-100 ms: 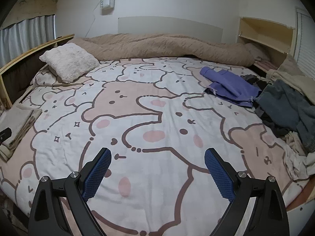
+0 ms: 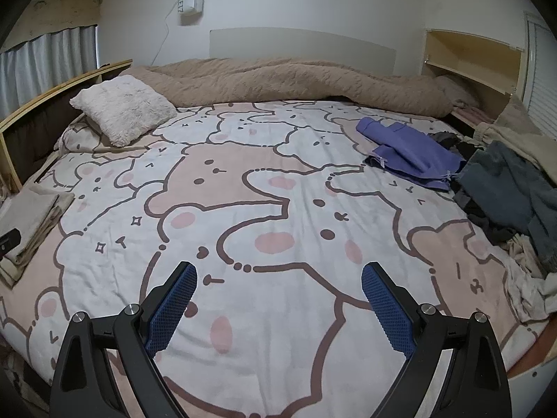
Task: Fold clothes
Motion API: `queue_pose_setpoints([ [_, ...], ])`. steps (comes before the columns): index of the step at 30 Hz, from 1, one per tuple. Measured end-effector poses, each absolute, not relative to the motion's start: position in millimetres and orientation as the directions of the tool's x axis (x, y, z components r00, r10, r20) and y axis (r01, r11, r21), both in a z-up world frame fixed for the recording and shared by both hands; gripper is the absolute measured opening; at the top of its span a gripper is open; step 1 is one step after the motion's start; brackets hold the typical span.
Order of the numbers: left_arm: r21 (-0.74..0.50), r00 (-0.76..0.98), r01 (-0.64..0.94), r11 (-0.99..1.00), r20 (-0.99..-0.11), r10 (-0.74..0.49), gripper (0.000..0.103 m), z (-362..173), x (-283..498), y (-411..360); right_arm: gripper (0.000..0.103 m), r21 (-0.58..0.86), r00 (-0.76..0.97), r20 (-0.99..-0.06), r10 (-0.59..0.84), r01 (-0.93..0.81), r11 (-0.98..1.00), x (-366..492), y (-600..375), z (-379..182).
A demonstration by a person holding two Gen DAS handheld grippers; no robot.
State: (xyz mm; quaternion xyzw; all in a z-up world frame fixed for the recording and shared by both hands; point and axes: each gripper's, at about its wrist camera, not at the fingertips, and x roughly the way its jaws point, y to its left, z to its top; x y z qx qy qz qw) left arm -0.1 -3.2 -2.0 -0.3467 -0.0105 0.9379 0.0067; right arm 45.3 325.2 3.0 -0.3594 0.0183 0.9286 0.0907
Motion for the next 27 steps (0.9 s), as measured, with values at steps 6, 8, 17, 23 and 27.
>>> queue_pose_setpoints([
  [6, 0.012, -0.732, 0.007, -1.0, -0.682, -0.014, 0.102, -11, -13, 1, 0.095, -0.04, -0.703, -0.694, 0.154, -0.176, -0.984, 38, 326, -1],
  [8, 0.014, -0.733, 0.006, -1.0, -0.68, -0.014, 0.102, -13, -13, 2, 0.095, -0.041, -0.699, -0.698, 0.153, -0.174, -0.984, 34, 326, -3],
  [17, 0.007, -0.73, -0.005, -1.0, -0.684, -0.002, 0.102, -16, -18, 0, 0.095, -0.05, -0.717, -0.676, 0.171, -0.187, -0.981, 30, 327, -5],
  [23, 0.006, -0.732, -0.007, -1.0, -0.681, 0.001, 0.102, -16, -17, 1, 0.095, -0.053, -0.716, -0.676, 0.172, -0.186, -0.981, 31, 326, -5],
  [27, 0.006, -0.733, -0.008, -1.0, -0.68, 0.002, 0.102, -17, -17, 2, 0.095, -0.054, -0.717, -0.675, 0.174, -0.187, -0.981, 31, 326, -4],
])
